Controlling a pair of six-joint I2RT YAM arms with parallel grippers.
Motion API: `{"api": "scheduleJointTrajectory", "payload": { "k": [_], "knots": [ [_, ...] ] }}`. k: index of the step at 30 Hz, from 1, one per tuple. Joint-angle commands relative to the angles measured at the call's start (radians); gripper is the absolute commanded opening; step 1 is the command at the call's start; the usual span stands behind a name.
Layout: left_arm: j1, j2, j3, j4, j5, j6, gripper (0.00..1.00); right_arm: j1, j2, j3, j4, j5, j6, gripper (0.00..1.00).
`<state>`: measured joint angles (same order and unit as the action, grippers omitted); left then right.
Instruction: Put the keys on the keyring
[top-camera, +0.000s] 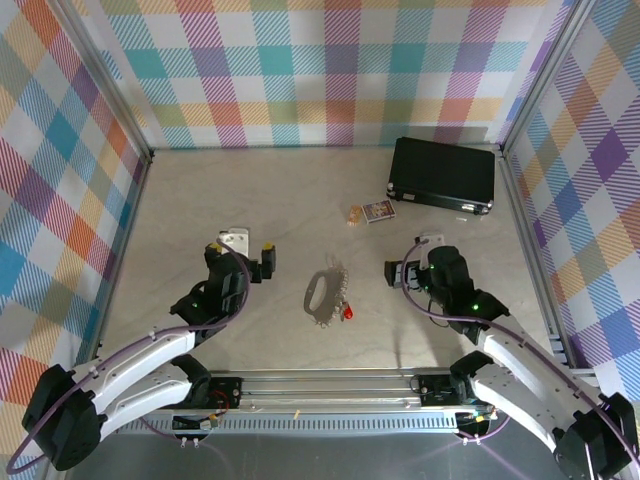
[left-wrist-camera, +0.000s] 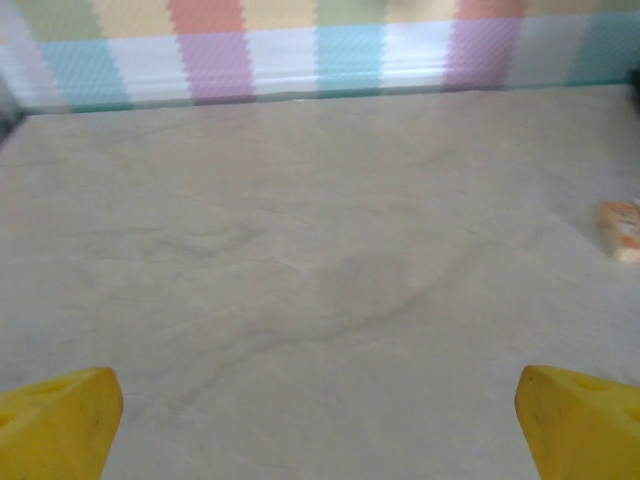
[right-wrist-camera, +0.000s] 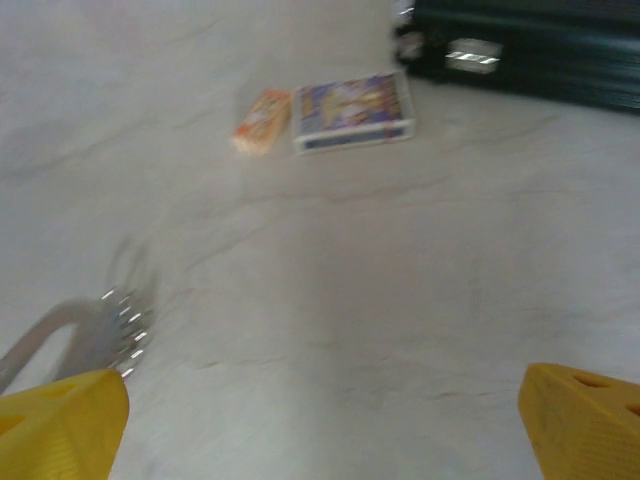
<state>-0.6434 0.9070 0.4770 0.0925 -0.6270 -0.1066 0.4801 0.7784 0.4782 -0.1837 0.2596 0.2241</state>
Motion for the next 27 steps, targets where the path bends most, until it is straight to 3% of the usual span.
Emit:
{"api": "scheduleJointTrajectory", "payload": {
  "k": [1,7,11,17,27],
  "knots": [
    [0.04,0.005,-0.027,0.061,-0.127,0.038,1.0,-0.072,-0.031,-0.053,0.125,0.077,-0.031,0.99],
    [0.101,0.008,-0.122,0.2,-0.195,0.129,1.0,-0.127,-0.074,-0.156,0.287,0.22,-0.054,0.99],
    [0.173,0.02,-0.182,0.302,-0.171,0.153,1.0,-0.144,-0.061,-0.209,0.41,0.215,-0.167,0.99],
    [0.282,0.147,-0.249,0.474,-0.086,0.112,1.0,-0.191,0.08,-0.282,0.595,0.262,-0.175,0.99],
    [0.353,0.335,-0.218,0.68,-0.04,0.154,1.0,-0.244,0.357,-0.257,0.9,0.209,-0.248,0.99]
  ]
}}
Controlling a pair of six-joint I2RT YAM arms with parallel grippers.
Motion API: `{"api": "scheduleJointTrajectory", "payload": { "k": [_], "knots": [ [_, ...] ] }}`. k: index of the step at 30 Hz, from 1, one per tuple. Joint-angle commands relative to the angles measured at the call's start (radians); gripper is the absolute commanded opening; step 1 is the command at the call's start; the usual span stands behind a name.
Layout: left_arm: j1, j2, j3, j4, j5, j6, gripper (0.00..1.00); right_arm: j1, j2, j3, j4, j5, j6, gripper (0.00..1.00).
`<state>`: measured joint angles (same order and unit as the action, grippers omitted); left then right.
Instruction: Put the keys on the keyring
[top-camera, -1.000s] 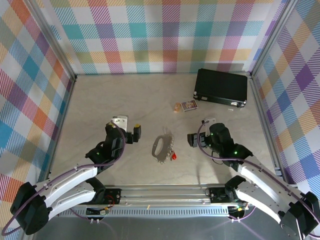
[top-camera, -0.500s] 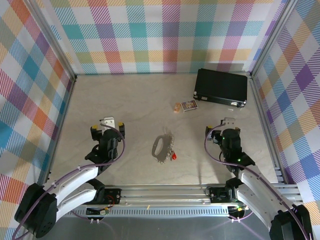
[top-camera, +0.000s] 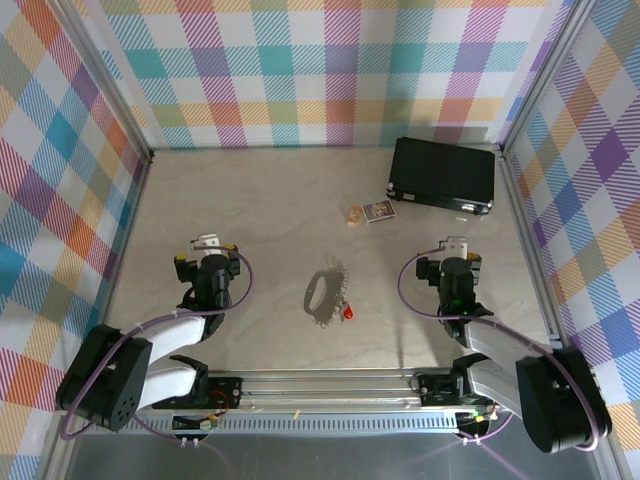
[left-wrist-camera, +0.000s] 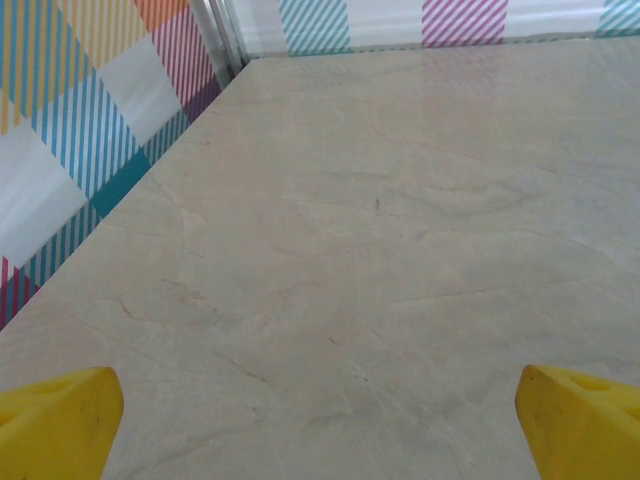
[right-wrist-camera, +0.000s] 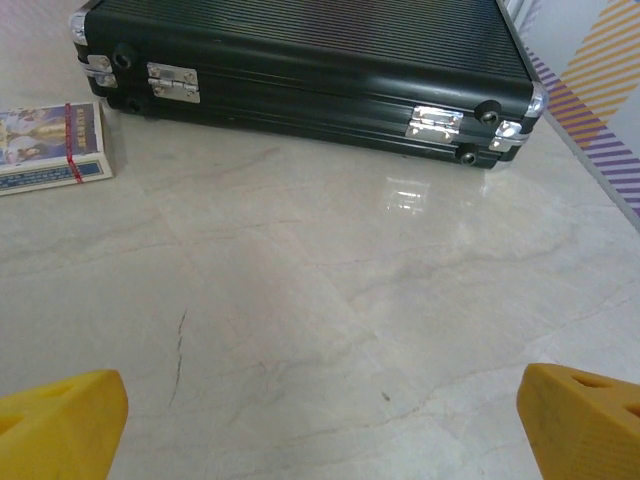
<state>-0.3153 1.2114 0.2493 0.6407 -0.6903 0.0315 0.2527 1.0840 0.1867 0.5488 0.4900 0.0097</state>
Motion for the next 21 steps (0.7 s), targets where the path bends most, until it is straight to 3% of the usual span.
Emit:
{"api": "scheduleJointTrajectory", "payload": {
  "k": [1,9,13,15,21],
  "knots": [
    [0.035,0.046,0.012,0.151,0.031,0.016,1.0,-0.022,0.08,0.042,0.203,-0.033,-0.041,0.99],
    [0.095,0.162,0.024,0.309,0.112,0.024,1.0,-0.055,0.26,0.103,0.35,-0.094,-0.061,0.99],
    [0.131,0.298,0.008,0.486,0.171,0.0,1.0,-0.081,0.374,0.114,0.452,-0.109,-0.056,0.99],
    [0.133,0.273,0.028,0.406,0.194,-0.013,1.0,-0.082,0.398,0.138,0.435,-0.116,-0.061,0.99],
    [0.149,0.288,0.052,0.375,0.23,-0.014,1.0,-0.148,0.397,0.199,0.298,-0.216,-0.005,0.99]
  ]
}}
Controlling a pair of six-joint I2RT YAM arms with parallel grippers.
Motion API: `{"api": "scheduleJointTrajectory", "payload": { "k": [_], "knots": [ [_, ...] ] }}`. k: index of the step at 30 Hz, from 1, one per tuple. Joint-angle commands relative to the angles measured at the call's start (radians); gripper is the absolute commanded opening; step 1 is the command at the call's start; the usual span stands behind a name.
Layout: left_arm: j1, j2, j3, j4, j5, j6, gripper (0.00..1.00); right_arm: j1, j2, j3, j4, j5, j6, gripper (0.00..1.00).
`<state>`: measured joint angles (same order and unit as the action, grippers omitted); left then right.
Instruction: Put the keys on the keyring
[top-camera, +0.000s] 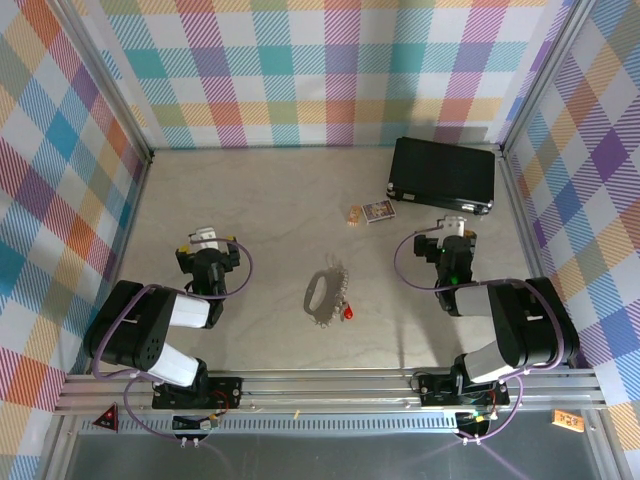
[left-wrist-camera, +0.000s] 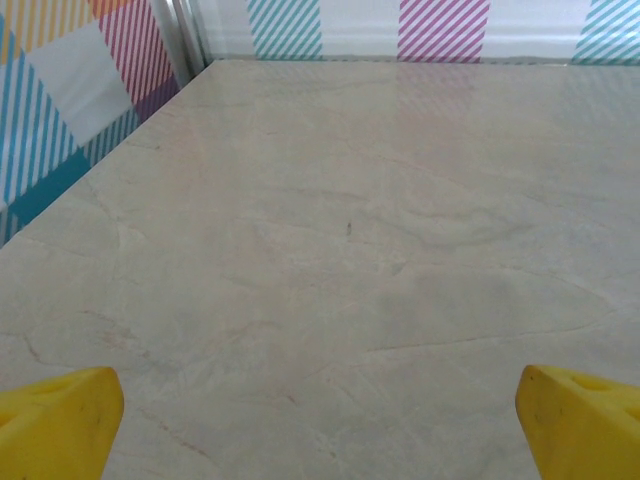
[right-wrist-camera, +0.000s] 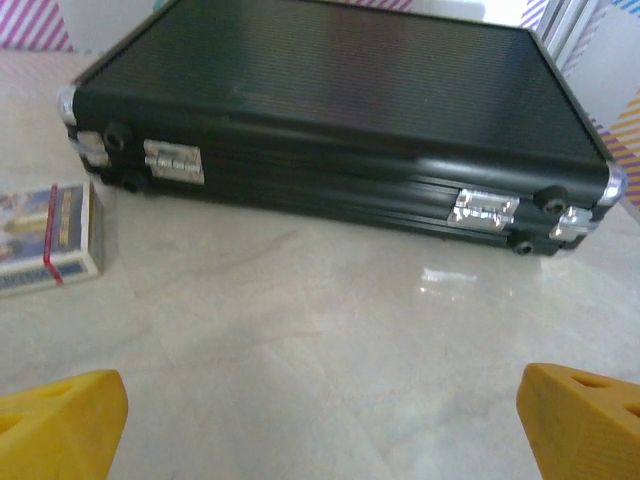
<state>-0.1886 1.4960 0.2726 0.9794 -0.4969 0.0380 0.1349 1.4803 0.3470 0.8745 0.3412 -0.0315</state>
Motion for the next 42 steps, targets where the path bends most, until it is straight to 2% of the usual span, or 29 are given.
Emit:
{"api": "scheduleJointTrajectory", "payload": {
  "k": [1,5,8,10,12,13,18,22,42],
  "knots": [
    [0.026,0.001,0.032,0.026,0.045,-0.023,1.0,-0.045,0.007,0.053,-0.053,-0.095,0.046,0.99],
    [0.041,0.012,0.044,0.012,0.094,-0.023,1.0,-0.091,0.036,0.07,-0.06,-0.196,0.061,0.99],
    [0.044,0.022,0.053,0.004,0.125,-0.021,1.0,-0.094,0.068,0.04,0.026,-0.174,0.071,0.99],
    [0.047,0.045,0.051,0.016,0.139,-0.022,1.0,-0.094,0.06,0.045,0.003,-0.176,0.073,0.99],
    [0.057,0.104,0.044,0.103,0.133,-0.017,1.0,-0.093,0.057,0.046,-0.006,-0.177,0.074,0.99],
    [0.057,0.081,0.06,0.022,0.141,-0.031,1.0,-0.093,0.06,0.044,0.0,-0.176,0.074,0.99],
    [0.059,0.091,0.072,0.027,0.143,-0.024,1.0,-0.094,0.059,0.044,-0.001,-0.176,0.073,0.99],
    [0.06,0.09,0.11,-0.054,0.16,-0.027,1.0,-0.093,0.059,0.044,-0.001,-0.175,0.074,0.99],
    [0.067,0.092,0.112,-0.056,0.166,-0.029,1.0,-0.094,0.057,0.043,0.001,-0.176,0.071,0.99]
  ]
}}
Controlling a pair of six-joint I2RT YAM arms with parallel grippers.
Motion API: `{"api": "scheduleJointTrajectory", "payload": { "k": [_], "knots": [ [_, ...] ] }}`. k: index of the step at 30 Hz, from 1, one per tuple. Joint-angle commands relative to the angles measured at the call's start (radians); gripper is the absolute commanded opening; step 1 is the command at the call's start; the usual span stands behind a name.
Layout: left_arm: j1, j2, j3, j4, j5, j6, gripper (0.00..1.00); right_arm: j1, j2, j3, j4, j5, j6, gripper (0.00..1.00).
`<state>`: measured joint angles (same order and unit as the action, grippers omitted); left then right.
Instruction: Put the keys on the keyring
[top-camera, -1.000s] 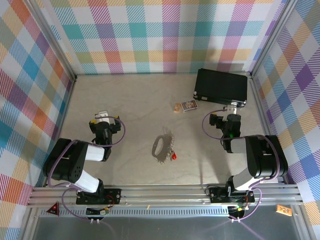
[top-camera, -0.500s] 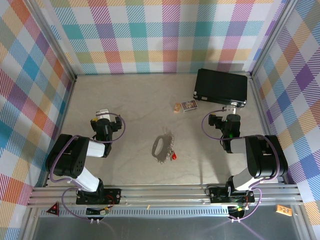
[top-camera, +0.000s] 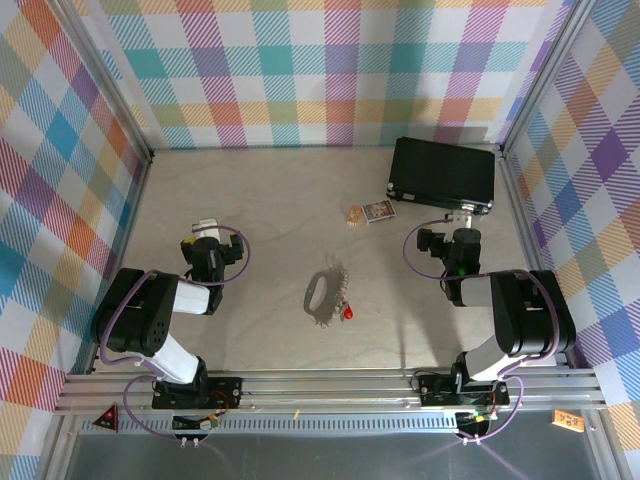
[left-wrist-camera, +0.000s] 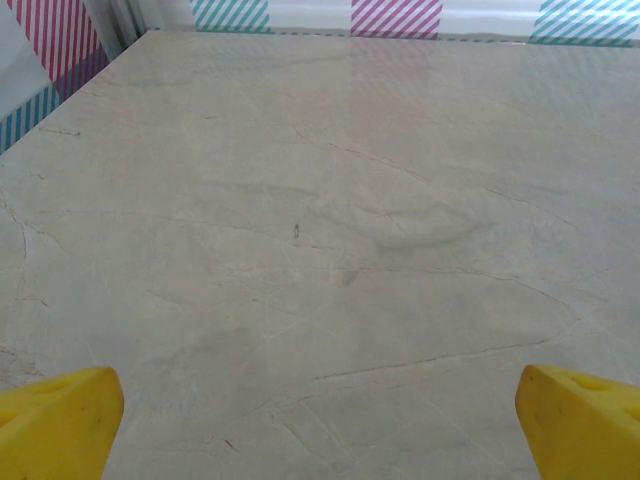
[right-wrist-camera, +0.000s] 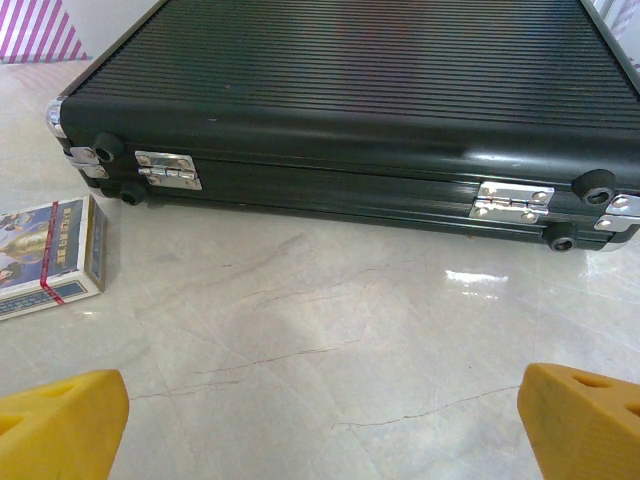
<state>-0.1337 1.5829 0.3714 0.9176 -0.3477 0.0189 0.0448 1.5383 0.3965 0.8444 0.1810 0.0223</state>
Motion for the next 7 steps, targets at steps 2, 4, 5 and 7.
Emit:
{"api": "scheduleJointTrajectory", "payload": {
  "k": [2,4,5,7],
  "knots": [
    [0.012,0.004,0.014,0.006,0.017,-0.01,1.0,-0.004,0.0,-0.004,0.028,-0.015,0.019,0.99],
    [0.012,0.005,0.014,0.007,0.017,-0.01,1.0,-0.003,0.0,-0.004,0.028,-0.017,0.019,0.99],
    [0.012,0.004,0.014,0.006,0.016,-0.01,1.0,-0.004,-0.001,-0.005,0.03,-0.015,0.018,0.99],
    [0.013,0.004,0.014,0.006,0.016,-0.01,1.0,-0.003,0.0,-0.007,0.031,-0.015,0.018,0.99]
  ]
}}
